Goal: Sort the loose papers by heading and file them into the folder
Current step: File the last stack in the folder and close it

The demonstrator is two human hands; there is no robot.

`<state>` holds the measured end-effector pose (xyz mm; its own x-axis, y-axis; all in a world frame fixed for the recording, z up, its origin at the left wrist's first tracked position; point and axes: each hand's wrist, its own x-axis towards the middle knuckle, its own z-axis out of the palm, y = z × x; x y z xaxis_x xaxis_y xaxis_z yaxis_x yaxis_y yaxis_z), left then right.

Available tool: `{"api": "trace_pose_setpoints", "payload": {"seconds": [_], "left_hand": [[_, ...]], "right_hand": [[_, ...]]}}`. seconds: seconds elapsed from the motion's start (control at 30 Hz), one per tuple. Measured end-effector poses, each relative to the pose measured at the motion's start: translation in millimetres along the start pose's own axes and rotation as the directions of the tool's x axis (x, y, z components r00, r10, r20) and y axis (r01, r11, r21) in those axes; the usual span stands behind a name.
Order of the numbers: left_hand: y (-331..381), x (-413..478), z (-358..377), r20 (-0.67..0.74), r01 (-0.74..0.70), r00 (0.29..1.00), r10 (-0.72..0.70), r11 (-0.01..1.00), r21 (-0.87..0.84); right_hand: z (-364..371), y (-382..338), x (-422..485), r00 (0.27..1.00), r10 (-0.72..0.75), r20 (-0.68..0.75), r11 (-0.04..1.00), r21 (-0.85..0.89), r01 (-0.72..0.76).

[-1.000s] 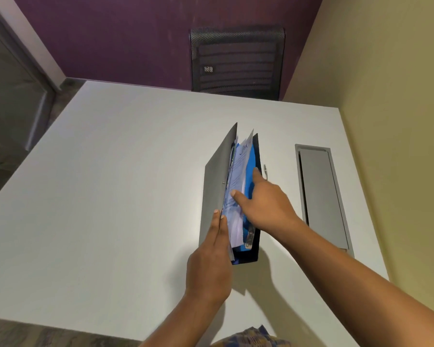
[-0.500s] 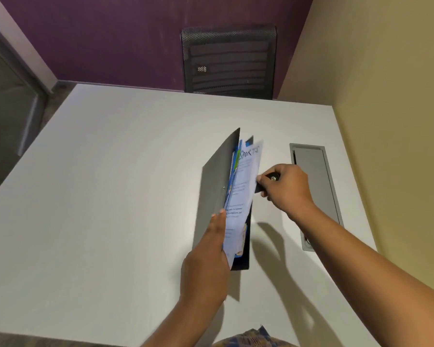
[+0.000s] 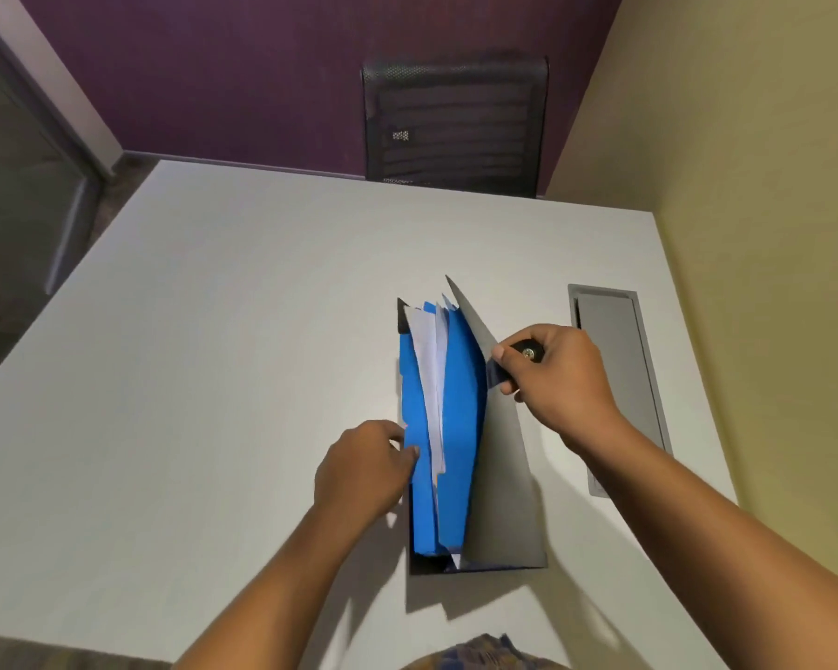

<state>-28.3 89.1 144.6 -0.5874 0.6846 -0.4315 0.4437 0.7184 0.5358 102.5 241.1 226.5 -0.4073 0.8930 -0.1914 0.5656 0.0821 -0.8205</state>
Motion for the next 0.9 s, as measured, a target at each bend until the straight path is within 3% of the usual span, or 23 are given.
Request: {"api": "trace_pose_setpoints", "payload": {"seconds": [0.1, 0.3, 0.43, 0.57, 0.67, 0.8, 0.9], "left_hand": [[-1.1, 9.5, -0.1, 0.071, 0.033, 0.997, -0.01, 0.942, -0.335], [8.9, 7.5, 12.8, 0.02, 0.015, 1.0, -0.001, 0.708, -0.706], [17.2, 9.6, 13.0, 0.001, 0.02, 1.0, -0.031, 0.63, -0.776], [22.1, 11.8, 12.3, -0.117, -0.05, 0.988, -0.096, 0.529, -0.847], [25.9, 14.1, 10.7, -0.173, -0.092, 0.981, -0.086, 0.578, -0.811], [24.7, 25.2, 9.4, 0.095, 0.218, 0.964, -0.249, 0.527, -0.821], [26.9, 30.2, 9.6, 0.141, 0.296, 0.942, -0.303, 0.561, -0.773]], "right_hand": [[-1.4, 0.8, -11.6, 0.999, 0.017, 0.038, 0.999, 0.034, -0.019], [-8.3, -2.9, -24.1, 0.996, 0.032, 0.087, 0.995, 0.094, -0.04], [-13.9, -9.4, -26.7, 0.982, -0.035, 0.184, 0.999, 0.029, 0.031], [-19.0, -10.3, -26.3, 0.97, -0.082, 0.229, 0.996, -0.004, 0.085], [-19.9, -8.7, -25.2, 0.966, -0.091, 0.244, 0.996, 0.022, 0.089], [-20.4, -9.0, -26.9, 0.888, -0.164, 0.429, 0.982, -0.018, 0.19], [-18.7, -7.1, -26.7, 0.864, -0.164, 0.475, 0.975, -0.056, 0.216]]}}
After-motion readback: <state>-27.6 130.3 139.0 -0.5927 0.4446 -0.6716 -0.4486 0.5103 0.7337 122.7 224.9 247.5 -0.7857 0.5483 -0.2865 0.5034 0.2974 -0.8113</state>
